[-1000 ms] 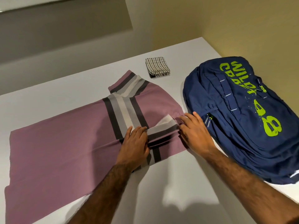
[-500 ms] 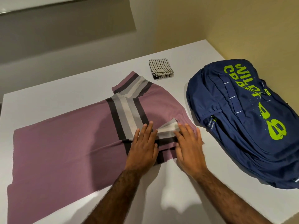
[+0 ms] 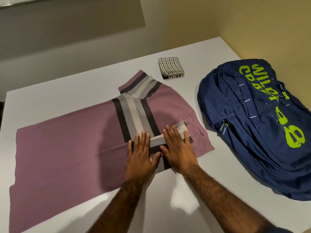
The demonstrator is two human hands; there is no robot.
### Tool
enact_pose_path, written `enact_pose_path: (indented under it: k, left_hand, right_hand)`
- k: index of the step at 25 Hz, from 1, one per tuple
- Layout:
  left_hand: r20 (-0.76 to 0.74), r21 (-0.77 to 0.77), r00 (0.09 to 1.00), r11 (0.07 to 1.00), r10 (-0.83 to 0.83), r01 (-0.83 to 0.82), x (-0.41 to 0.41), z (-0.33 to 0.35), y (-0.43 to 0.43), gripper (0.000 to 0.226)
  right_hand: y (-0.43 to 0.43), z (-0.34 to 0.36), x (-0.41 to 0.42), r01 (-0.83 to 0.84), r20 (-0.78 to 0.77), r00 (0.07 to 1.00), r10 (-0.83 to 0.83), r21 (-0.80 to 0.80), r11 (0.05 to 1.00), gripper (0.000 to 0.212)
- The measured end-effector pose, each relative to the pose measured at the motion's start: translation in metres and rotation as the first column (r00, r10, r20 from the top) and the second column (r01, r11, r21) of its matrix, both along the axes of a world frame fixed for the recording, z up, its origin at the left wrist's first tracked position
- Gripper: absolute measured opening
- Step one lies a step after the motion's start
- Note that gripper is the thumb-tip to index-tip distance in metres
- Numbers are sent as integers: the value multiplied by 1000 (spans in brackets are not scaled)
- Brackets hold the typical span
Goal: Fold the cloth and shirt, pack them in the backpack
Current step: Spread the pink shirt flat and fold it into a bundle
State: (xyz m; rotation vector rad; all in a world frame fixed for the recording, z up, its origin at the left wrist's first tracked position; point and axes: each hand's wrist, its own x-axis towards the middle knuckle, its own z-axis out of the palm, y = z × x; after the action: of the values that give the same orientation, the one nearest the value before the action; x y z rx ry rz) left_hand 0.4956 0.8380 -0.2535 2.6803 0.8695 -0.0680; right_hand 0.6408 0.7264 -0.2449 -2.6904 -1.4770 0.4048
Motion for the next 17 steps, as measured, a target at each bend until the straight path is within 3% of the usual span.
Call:
enact_pose_path:
  k: [6, 17]
  left_hand:
    - [-39, -18, 998, 999, 48, -48, -34, 1, 26, 81]
    - [-146, 154, 889, 898, 433, -412, -217, 0, 133, 85]
  right_hand:
    - [-11, 1, 29, 139, 31, 990, -140, 31, 990, 73]
    - [-13, -8, 30, 101, 129, 986, -110, 71, 992, 74]
